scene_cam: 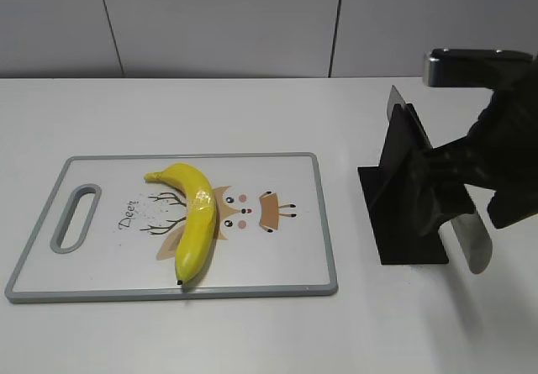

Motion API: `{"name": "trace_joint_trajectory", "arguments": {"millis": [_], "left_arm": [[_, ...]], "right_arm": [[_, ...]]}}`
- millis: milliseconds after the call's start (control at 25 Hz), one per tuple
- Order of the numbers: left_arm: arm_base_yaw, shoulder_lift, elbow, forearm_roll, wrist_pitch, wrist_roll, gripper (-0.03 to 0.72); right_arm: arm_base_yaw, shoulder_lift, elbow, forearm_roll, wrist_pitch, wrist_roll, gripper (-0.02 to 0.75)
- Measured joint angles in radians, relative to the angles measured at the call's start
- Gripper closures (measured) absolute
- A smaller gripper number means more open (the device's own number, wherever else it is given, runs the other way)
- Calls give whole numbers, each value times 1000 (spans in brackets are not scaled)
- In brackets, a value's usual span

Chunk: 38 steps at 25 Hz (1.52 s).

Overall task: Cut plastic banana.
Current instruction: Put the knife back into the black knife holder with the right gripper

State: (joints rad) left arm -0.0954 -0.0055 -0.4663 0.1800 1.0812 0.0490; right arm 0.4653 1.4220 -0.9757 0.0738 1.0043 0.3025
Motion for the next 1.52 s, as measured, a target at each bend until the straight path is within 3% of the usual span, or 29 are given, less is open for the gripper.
{"name": "trace_joint_trajectory", "arguments": {"millis": [200,480,800,1080,1520], "left_arm": [[0,0,0,0,0,0,113],[0,0,0,0,0,0,113],[0,0,0,-1,0,0,113],[0,0,0,-2,0,0,113],[0,0,0,-3,0,0,113]], "right_arm": [[1,-242,50,0,15,-79,114],[2,-654,272,0,1,-349,139],[2,-1076,446,0,-35,-386,144],[2,-1294,553,0,-45,-388,144],[-5,-1419,555,0,-56,-388,163]]}}
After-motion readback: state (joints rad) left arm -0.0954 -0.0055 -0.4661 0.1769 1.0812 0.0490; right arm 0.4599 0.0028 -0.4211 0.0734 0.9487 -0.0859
